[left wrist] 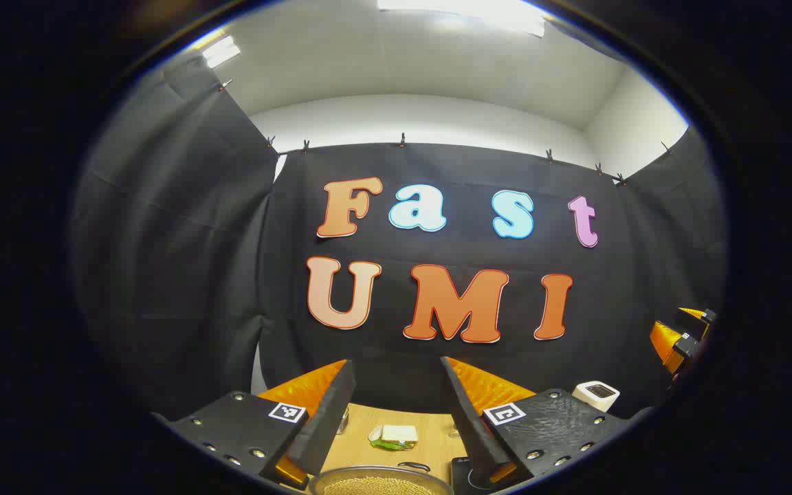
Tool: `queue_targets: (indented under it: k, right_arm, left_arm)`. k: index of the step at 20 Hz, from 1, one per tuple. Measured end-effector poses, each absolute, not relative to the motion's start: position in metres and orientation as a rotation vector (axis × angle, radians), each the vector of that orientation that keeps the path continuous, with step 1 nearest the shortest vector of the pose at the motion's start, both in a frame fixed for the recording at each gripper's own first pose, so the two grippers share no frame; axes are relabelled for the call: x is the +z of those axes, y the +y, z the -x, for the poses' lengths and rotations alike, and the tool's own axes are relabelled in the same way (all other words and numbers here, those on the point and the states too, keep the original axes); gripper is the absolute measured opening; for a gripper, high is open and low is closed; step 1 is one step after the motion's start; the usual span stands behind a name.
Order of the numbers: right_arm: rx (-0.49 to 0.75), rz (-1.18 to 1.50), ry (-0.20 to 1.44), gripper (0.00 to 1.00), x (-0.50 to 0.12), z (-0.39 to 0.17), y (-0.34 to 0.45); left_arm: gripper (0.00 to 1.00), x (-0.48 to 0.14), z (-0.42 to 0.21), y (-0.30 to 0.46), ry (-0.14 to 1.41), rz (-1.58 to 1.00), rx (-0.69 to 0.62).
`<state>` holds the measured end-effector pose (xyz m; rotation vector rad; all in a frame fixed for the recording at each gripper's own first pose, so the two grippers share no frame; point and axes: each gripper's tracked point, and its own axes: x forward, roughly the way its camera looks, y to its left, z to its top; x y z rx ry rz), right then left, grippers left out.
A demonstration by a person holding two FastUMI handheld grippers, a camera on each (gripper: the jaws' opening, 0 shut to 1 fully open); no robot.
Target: First push the handle of the pot to place it horizontally, then grasp the pot with both hands and set it on the induction cooktop.
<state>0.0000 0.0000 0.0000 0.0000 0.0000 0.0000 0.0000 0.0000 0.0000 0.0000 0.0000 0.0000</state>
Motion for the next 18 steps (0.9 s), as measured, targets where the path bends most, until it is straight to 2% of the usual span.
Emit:
queue_targets:
  k: [10,18]
  right_arm:
    - [-0.033,-0.034,0.029,0.95,-0.013,-0.001,-0.03]
    - [-0.058,-0.04,0.016,0.97,-0.012,-0.004,-0.04]
  left_arm:
    - [0.78,-0.01,0.002,-0.047,0.019,-0.029,-0.047]
    - [0.78,-0.011,0.0,-0.051,0.01,-0.064,-0.037]
